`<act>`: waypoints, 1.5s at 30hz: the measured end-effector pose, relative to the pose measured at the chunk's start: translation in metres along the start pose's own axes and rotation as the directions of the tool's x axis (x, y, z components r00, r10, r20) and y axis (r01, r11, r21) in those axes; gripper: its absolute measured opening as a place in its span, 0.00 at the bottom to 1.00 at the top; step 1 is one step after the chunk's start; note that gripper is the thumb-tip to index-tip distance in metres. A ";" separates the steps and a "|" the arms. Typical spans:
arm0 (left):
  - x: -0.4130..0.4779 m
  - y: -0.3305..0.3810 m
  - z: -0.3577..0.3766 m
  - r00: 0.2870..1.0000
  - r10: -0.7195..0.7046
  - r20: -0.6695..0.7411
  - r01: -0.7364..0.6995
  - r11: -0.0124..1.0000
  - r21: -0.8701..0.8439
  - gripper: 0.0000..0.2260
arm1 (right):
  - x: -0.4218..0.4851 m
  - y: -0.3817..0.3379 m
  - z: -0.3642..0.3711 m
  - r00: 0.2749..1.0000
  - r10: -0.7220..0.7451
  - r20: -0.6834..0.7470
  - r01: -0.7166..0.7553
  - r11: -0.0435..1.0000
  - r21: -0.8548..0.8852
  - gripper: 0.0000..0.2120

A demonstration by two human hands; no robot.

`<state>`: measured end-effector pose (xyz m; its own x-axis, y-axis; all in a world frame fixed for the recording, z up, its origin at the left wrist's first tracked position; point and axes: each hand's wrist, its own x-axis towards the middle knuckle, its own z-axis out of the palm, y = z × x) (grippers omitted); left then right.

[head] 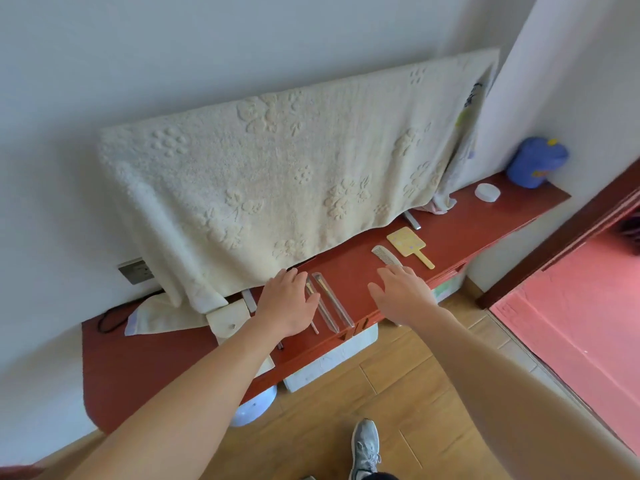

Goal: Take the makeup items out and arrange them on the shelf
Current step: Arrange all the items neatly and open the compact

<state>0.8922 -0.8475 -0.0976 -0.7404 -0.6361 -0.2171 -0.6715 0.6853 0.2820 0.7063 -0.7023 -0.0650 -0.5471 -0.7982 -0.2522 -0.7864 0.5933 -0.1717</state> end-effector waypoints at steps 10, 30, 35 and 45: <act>-0.011 0.068 -0.024 0.989 0.143 -0.041 -0.140 0.988 0.070 0.26 | -0.068 0.044 -0.035 0.981 0.142 -0.135 -0.138 0.990 0.035 0.28; -0.031 0.296 -0.006 0.945 0.309 -0.104 -0.290 0.943 0.165 0.23 | -0.179 0.237 -0.079 0.907 0.238 -0.347 -0.208 0.971 0.123 0.16; -0.034 0.344 0.004 0.941 0.312 -0.131 -0.291 0.944 0.157 0.24 | -0.195 0.279 -0.082 0.892 0.264 -0.366 -0.228 0.964 0.140 0.13; -0.012 0.398 0.005 0.911 0.387 -0.144 -0.358 0.914 0.189 0.24 | -0.192 0.332 -0.093 0.878 0.291 -0.381 -0.249 0.956 0.158 0.17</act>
<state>0.6339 -0.5658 0.0125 -0.9296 -0.3658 0.0459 -0.3546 0.9213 0.1593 0.5238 -0.3615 0.0147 -0.8183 -0.5675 0.0913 -0.5703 0.7819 -0.2518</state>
